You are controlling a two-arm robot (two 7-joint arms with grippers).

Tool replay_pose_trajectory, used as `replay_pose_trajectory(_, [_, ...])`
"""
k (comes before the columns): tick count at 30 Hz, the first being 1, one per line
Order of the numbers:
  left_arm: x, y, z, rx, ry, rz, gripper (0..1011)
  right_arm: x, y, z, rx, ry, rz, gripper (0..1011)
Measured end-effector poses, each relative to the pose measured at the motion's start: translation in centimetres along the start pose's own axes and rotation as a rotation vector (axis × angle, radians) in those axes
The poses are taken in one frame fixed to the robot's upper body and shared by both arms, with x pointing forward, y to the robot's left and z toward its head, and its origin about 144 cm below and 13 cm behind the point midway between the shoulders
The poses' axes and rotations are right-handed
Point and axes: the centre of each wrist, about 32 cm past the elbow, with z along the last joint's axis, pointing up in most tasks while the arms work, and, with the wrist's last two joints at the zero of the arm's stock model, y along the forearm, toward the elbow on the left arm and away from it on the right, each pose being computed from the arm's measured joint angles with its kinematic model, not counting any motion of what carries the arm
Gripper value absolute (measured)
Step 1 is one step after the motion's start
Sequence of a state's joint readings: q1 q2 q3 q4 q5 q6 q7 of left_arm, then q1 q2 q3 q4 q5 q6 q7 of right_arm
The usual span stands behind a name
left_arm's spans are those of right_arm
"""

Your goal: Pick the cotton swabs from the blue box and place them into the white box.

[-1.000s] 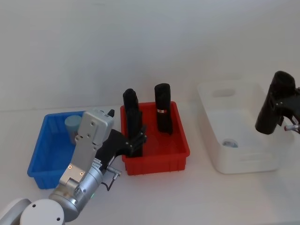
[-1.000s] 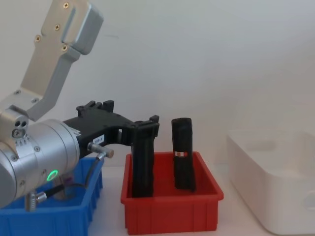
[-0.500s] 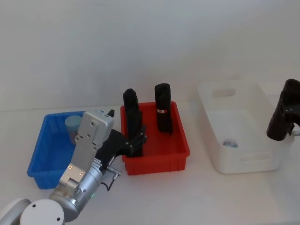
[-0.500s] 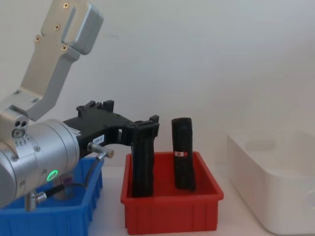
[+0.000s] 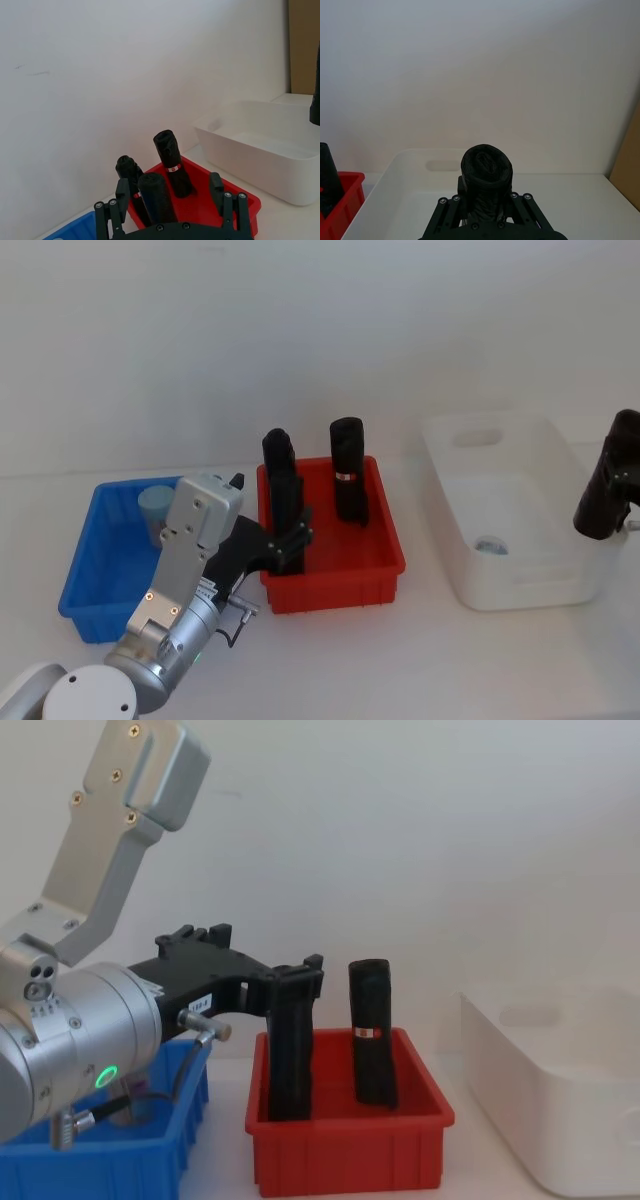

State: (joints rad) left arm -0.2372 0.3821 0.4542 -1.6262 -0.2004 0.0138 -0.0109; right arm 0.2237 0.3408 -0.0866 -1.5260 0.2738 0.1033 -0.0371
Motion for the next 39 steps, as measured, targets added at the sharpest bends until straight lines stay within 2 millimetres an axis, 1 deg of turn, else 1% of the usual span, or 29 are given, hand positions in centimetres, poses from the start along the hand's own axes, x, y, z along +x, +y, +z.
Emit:
replay_pose_trajectory(2, [0.00, 0.00, 0.00, 0.000, 0.000, 0.000, 1004, 0.01, 0.03, -0.05, 0.001, 0.000, 0.001, 365])
replay_pose_trajectory(5, [0.00, 0.00, 0.00, 0.000, 0.000, 0.000, 1004, 0.05, 0.12, -0.13, 0.003, 0.000, 0.004, 426])
replay_pose_trajectory(6, [0.00, 0.00, 0.00, 0.000, 0.000, 0.000, 1004, 0.05, 0.14, -0.14, 0.004, 0.001, 0.005, 465])
replay_pose_trajectory(7, [0.00, 0.00, 0.00, 0.000, 0.000, 0.000, 1004, 0.05, 0.16, -0.15, 0.004, 0.001, 0.005, 481])
replay_pose_trajectory(8, [0.00, 0.00, 0.00, 0.000, 0.000, 0.000, 1004, 0.04, 0.18, -0.17, 0.005, 0.001, 0.007, 535])
replay_pose_trajectory(9, [0.00, 0.00, 0.00, 0.000, 0.000, 0.000, 1004, 0.05, 0.20, -0.19, 0.006, 0.001, 0.008, 565])
replay_pose_trajectory(11, [0.00, 0.00, 0.00, 0.000, 0.000, 0.000, 1004, 0.04, 0.23, -0.22, 0.006, 0.001, 0.010, 602])
replay_pose_trajectory(12, [0.00, 0.00, 0.00, 0.000, 0.000, 0.000, 1004, 0.03, 0.25, -0.23, 0.007, 0.002, 0.012, 661])
replay_pose_trajectory(13, [0.00, 0.00, 0.00, 0.000, 0.000, 0.000, 1004, 0.02, 0.27, -0.24, 0.007, 0.002, 0.012, 673])
replay_pose_trajectory(14, [0.00, 0.00, 0.00, 0.000, 0.000, 0.000, 1004, 0.01, 0.28, -0.25, 0.008, 0.002, 0.013, 719])
replay_pose_trajectory(16, [0.00, 0.00, 0.00, 0.000, 0.000, 0.000, 1004, 0.00, 0.29, -0.27, 0.008, 0.002, 0.015, 758])
replay_pose_trajectory(18, [0.00, 0.00, 0.00, 0.000, 0.000, 0.000, 1004, -0.04, 0.30, -0.29, 0.010, 0.003, 0.017, 835])
replay_pose_trajectory(21, [0.00, 0.00, 0.00, 0.000, 0.000, 0.000, 1004, -0.08, 0.31, -0.30, 0.012, 0.004, 0.020, 907])
replay_pose_trajectory(22, [0.00, 0.00, 0.00, 0.000, 0.000, 0.000, 1004, -0.10, 0.31, -0.30, 0.013, 0.004, 0.021, 952])
replay_pose_trajectory(25, [0.00, 0.00, 0.00, 0.000, 0.000, 0.000, 1004, -0.16, 0.30, -0.31, 0.016, 0.004, 0.024, 1002])
replay_pose_trajectory(39, [0.00, 0.00, 0.00, 0.000, 0.000, 0.000, 1004, -0.29, 0.23, -0.22, 0.024, 0.004, 0.031, 1002])
